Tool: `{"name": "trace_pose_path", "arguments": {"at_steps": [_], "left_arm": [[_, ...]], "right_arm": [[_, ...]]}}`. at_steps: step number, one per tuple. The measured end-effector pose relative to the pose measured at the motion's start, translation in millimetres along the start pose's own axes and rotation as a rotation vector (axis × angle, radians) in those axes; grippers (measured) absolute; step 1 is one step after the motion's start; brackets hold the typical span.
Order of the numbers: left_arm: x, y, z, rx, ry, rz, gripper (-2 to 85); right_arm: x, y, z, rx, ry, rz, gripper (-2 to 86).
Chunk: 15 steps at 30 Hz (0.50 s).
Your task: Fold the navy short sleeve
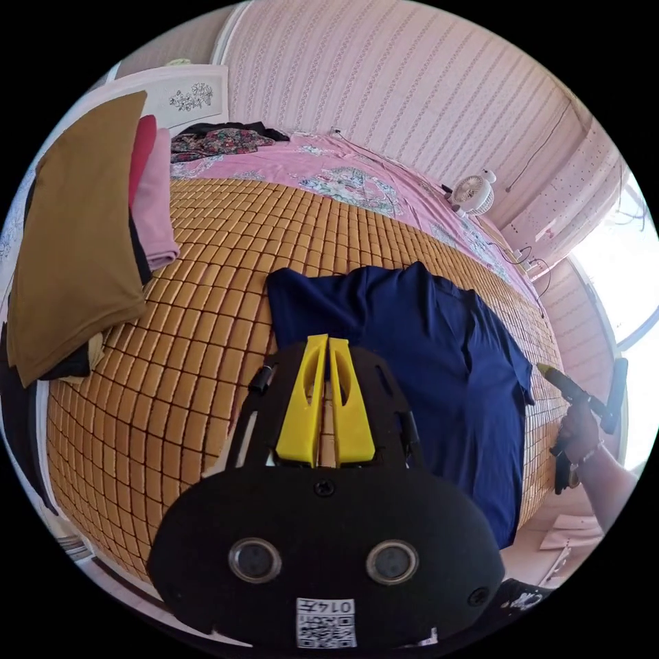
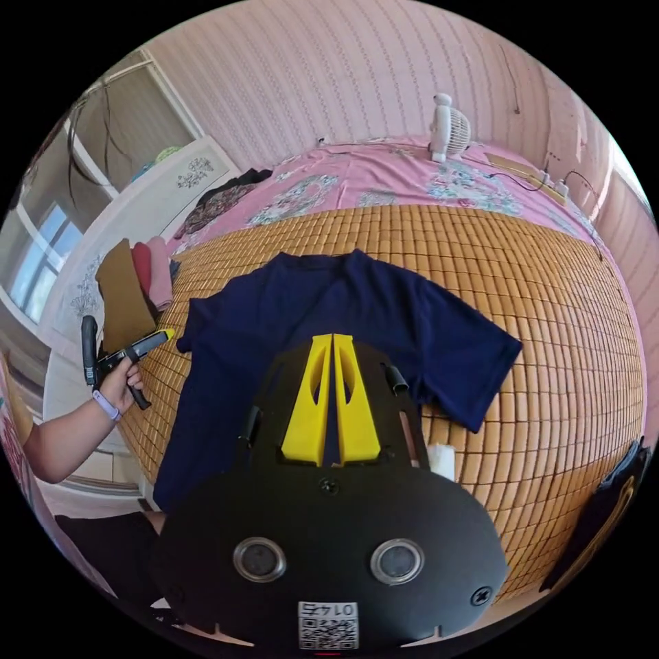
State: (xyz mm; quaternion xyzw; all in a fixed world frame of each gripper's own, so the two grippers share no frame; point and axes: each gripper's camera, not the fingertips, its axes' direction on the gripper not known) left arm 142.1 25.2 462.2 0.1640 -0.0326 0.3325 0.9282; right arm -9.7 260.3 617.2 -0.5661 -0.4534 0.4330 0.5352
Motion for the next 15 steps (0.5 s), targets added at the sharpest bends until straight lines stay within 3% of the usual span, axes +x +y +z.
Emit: {"name": "trace_pose_path", "arguments": {"at_steps": [4,15], "left_arm": [[-32.6,21.0,-4.7,0.021,0.066,-0.073,6.8],[-56.8,25.3,16.8,-0.027,0.067,-0.077,6.7]], "right_arm": [[-60.2,-20.7,44.1,-0.099,-0.090,-0.108,5.6],[-201.7,-103.4,150.4,-0.245,-0.225,-0.391,8.1]]}}
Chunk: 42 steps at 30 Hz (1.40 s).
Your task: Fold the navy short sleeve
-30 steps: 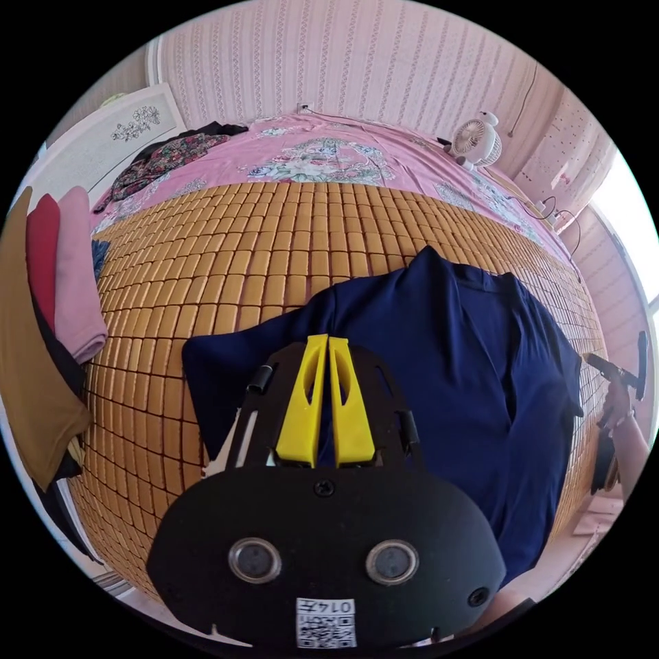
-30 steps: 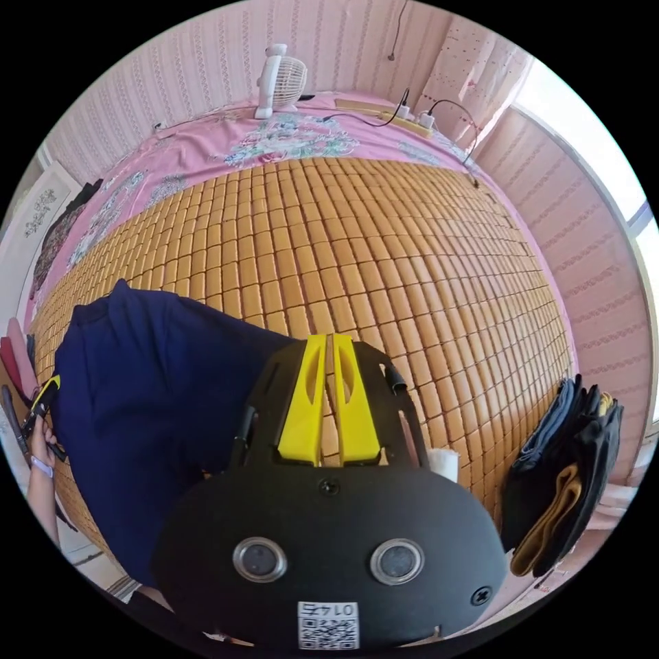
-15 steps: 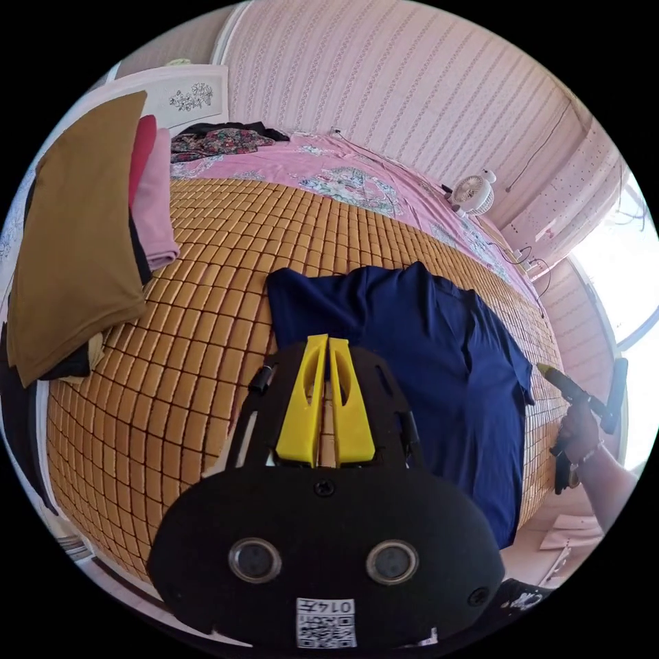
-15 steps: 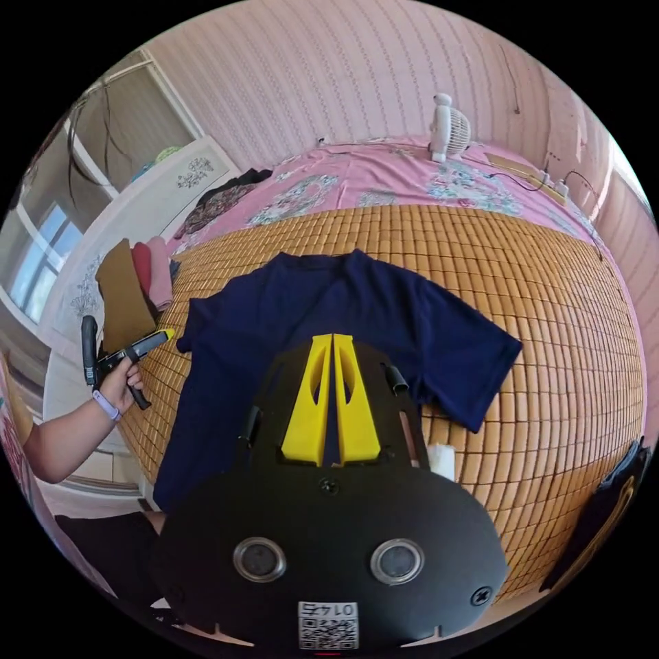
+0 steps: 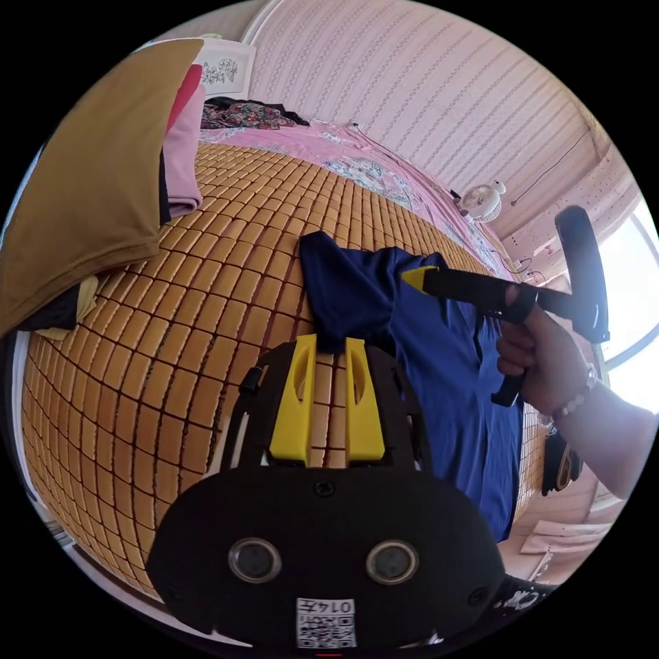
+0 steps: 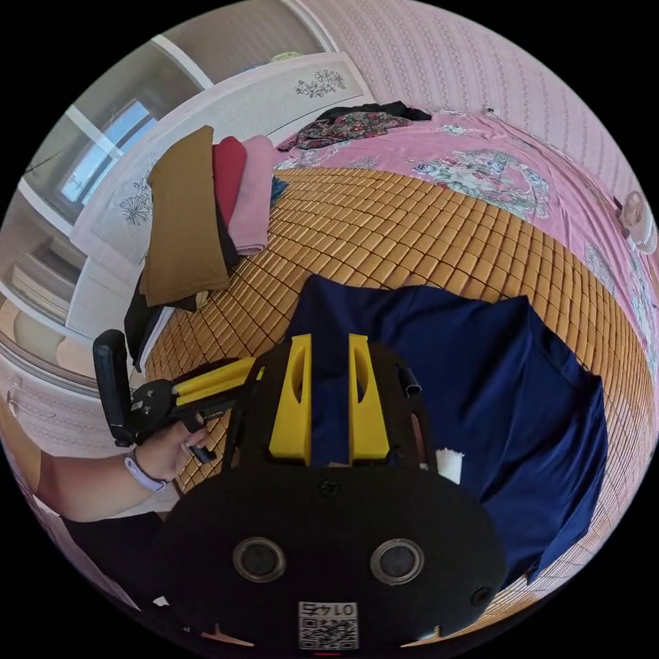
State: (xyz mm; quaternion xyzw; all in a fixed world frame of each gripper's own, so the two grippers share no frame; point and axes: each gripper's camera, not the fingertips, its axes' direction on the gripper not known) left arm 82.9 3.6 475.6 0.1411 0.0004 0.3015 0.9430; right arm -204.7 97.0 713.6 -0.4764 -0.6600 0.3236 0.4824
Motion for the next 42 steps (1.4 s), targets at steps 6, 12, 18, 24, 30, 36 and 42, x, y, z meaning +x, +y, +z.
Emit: {"name": "trace_pose_path", "arguments": {"at_steps": [6,12,18,24,30,36,42], "left_arm": [[-8.0,-9.6,13.8,-0.090,0.010,0.044,4.4],[-5.8,-13.8,18.0,-0.103,0.016,0.092,3.6],[-6.5,-16.8,23.0,-0.115,0.067,0.057,1.1],[8.8,-17.2,12.8,-0.035,0.037,0.082,0.3],[63.5,-20.4,-15.1,0.033,0.213,0.268,4.0],[106.4,-5.0,3.9,-0.118,0.358,0.390,5.3],[130.3,-8.0,18.2,-0.207,0.352,0.455,4.4]], "right_arm": [[-33.7,-46.7,48.7,-0.079,0.079,-0.183,7.8],[-43.2,-64.8,84.3,-0.172,0.168,-0.180,7.5],[-19.7,-56.1,80.2,-0.126,0.114,-0.130,2.2],[28.5,-38.2,50.5,-0.014,-0.061,-0.010,0.8],[80.5,48.4,-52.4,0.266,-0.100,0.147,2.3],[135.5,148.8,-75.8,0.096,0.040,0.317,8.4],[158.5,221.4,-92.5,0.124,0.051,0.460,7.6]]}}
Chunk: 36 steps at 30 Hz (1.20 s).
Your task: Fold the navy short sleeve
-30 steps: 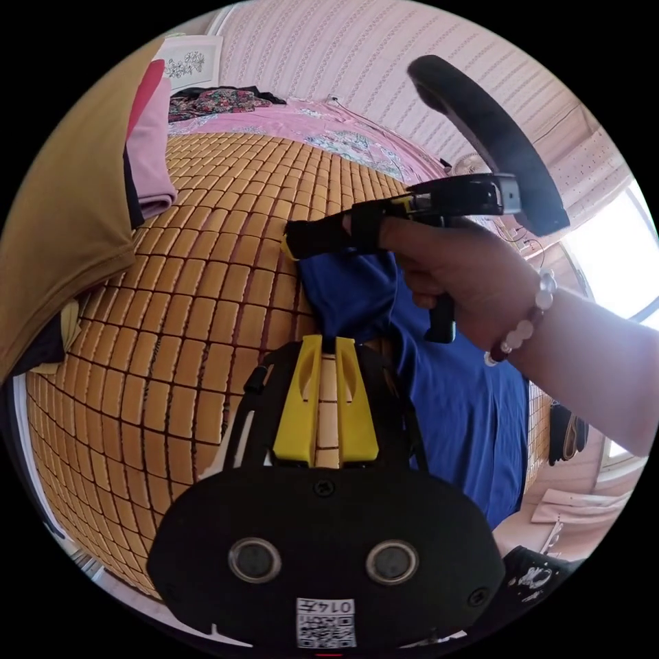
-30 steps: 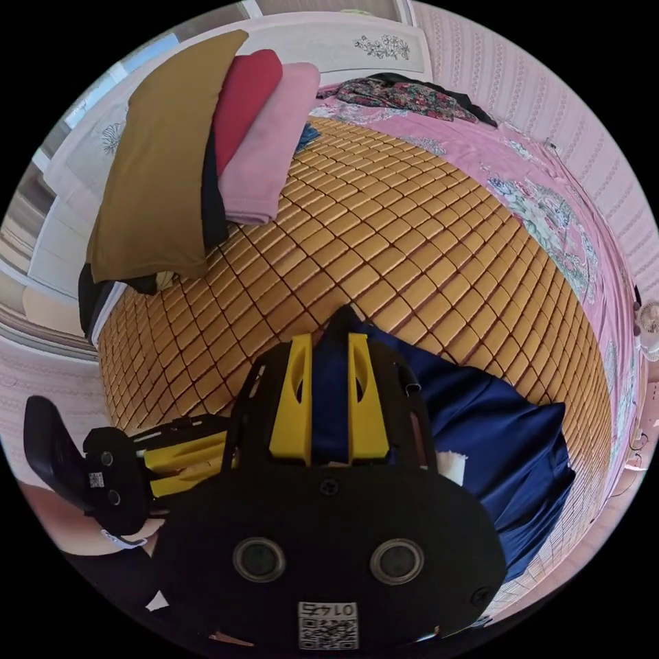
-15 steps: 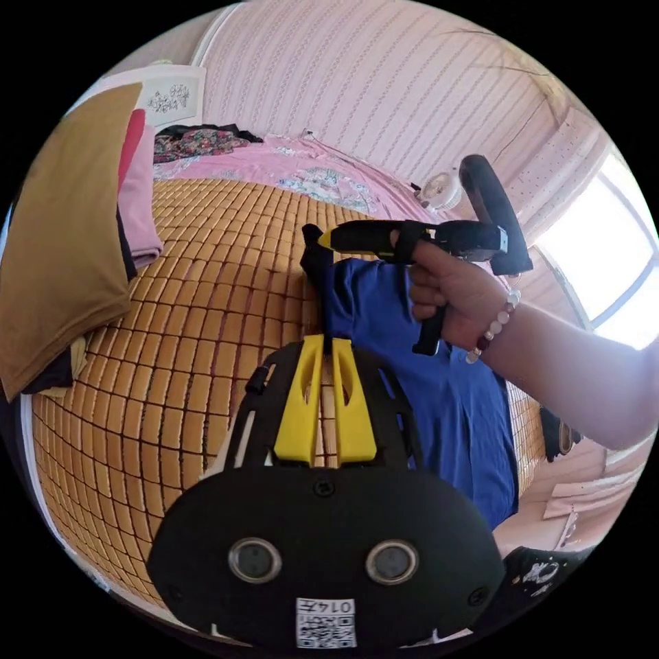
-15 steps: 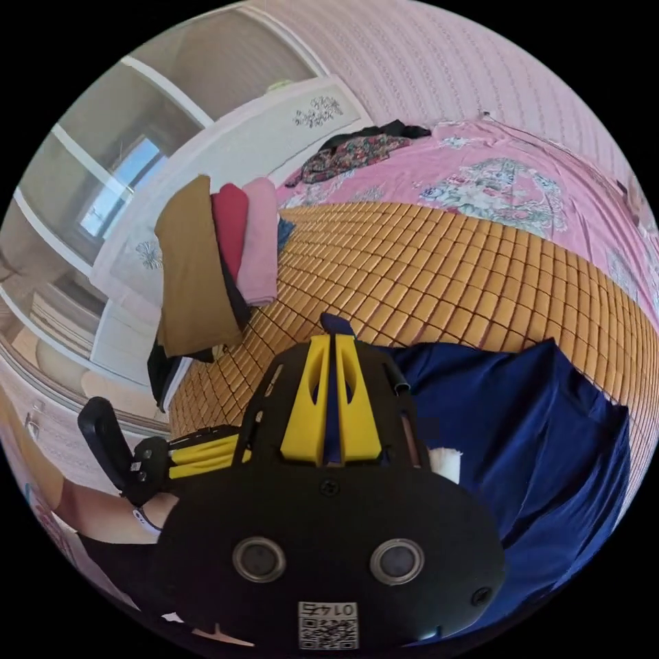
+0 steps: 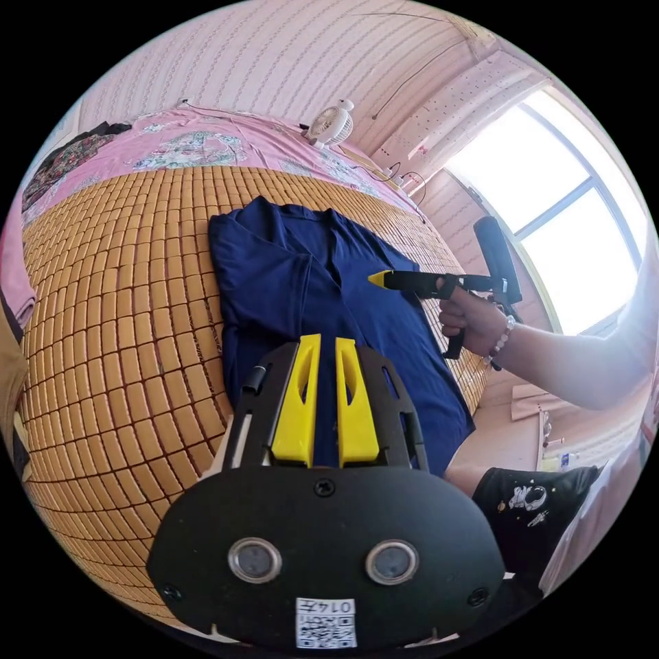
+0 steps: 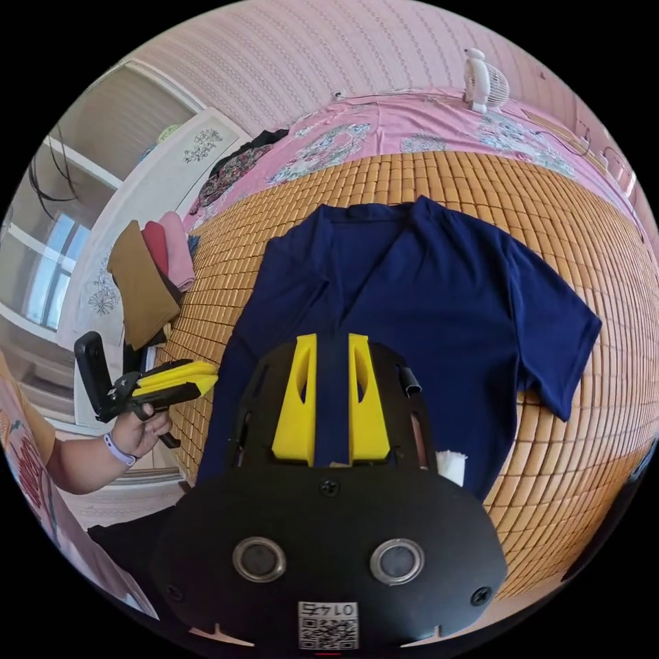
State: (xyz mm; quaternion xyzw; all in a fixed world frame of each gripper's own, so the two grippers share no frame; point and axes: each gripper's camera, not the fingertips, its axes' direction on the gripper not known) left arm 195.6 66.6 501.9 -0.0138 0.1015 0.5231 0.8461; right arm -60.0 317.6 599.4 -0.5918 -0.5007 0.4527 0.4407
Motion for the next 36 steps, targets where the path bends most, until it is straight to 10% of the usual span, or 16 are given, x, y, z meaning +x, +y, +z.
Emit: {"name": "trace_pose_path", "arguments": {"at_steps": [21,36], "left_arm": [[131.2,-193.7,146.3,-0.094,0.081,0.208,5.4],[255.1,-251.0,294.4,-0.325,-0.029,0.463,6.6]], "right_arm": [[183.0,126.6,-77.2,0.262,0.118,0.555,8.1],[208.6,157.1,-78.5,0.297,0.062,0.525,2.0]]}}
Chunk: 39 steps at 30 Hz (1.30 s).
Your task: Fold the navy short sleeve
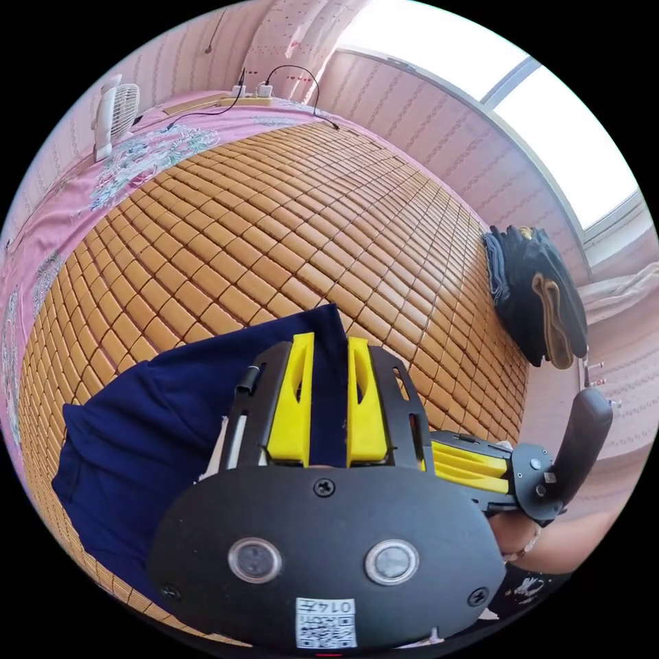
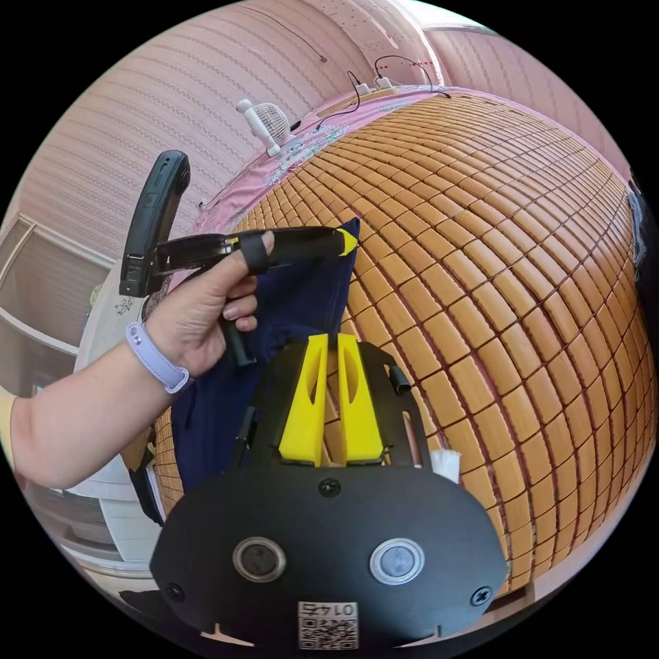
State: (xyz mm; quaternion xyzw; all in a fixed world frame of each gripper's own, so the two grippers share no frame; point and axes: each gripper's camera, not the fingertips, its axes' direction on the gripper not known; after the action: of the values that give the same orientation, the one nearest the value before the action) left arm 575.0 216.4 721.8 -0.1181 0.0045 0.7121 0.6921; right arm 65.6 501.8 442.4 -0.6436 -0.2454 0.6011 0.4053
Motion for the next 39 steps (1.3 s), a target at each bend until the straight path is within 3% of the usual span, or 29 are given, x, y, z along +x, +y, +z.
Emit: {"name": "trace_pose_path", "arguments": {"at_steps": [4,9,14,18,23,27,33,36,39], "left_arm": [[5.5,1.6,-1.2,0.040,-0.049,0.034,4.0],[-5.4,-1.7,-7.4,0.010,0.033,0.006,-0.4],[-22.3,44.7,-77.8,0.271,0.086,-0.059,-0.1],[-49.3,142.8,-140.7,0.406,-0.020,-0.282,3.1],[-87.8,237.7,-162.0,0.332,-0.120,-0.489,6.5],[-120.6,282.4,-188.9,0.363,-0.221,-0.580,6.8],[-169.2,297.3,-194.3,0.318,-0.412,-0.534,9.4],[-196.8,294.1,-182.8,0.281,-0.327,-0.566,11.6],[-211.0,284.1,-169.9,0.195,-0.272,-0.533,8.7]], "right_arm": [[-1.6,0.7,-1.5,-0.008,0.014,-0.044,1.9],[-11.0,-3.0,-4.3,-0.042,0.068,-0.122,2.1],[-30.5,2.6,-29.0,0.043,0.011,-0.264,3.1],[-61.9,17.4,-47.8,0.001,-0.135,-0.514,6.7],[-63.3,10.3,-24.1,-0.151,-0.129,-0.480,8.1],[-88.7,-23.6,5.9,-0.151,-0.091,-0.484,8.6],[-145.0,-87.7,62.6,-0.116,-0.014,-0.486,10.1],[-173.6,-103.6,94.1,-0.197,0.069,-0.576,6.4],[-180.8,-117.1,109.8,-0.265,0.088,-0.526,1.0]]}}
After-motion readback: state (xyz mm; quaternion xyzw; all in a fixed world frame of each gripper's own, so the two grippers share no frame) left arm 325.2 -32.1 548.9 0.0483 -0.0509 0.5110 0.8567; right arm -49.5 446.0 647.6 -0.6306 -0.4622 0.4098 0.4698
